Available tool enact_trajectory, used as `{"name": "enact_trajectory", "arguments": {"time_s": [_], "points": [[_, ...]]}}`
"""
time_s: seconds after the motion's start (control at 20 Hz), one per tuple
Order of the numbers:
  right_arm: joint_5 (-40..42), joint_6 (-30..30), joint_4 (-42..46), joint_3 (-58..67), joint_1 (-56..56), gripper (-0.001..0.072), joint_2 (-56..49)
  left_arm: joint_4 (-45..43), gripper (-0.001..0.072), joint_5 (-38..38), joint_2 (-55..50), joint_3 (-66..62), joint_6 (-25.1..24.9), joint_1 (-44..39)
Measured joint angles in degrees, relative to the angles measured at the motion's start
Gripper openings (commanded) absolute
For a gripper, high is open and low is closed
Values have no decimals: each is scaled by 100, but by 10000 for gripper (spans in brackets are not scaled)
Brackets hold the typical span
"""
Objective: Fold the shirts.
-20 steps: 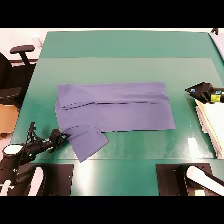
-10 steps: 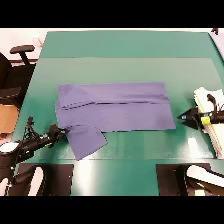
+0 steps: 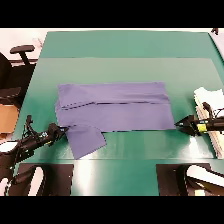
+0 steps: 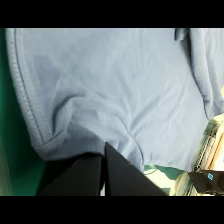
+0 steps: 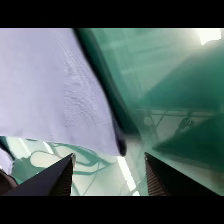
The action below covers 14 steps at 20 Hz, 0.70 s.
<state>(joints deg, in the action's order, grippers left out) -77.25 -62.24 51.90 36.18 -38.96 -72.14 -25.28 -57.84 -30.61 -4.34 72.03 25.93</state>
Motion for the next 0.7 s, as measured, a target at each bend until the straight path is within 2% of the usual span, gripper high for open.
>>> {"name": "enact_trajectory", "arguments": {"time_s": [0.15,0.25,0.3,0.35,0.4,0.7], "points": [[173,35,-63,-11,297,473,-57,44,24,13,0,0,-9,2],[267,50,-125,-13,457,356,-166,79,25,15,0,0,-9,2],[308,68,-197,-13,511,233,-223,85,24,11,0,0,-9,0],[378,94,-278,-26,551,66,-267,109,24,-2,0,0,-11,0],[446,136,-291,-28,579,20,-286,133,24,-15,0,-7,-11,2],[254,396,-1143,-17,623,20,74,343,22,-216,-2,-675,-192,-2]]}}
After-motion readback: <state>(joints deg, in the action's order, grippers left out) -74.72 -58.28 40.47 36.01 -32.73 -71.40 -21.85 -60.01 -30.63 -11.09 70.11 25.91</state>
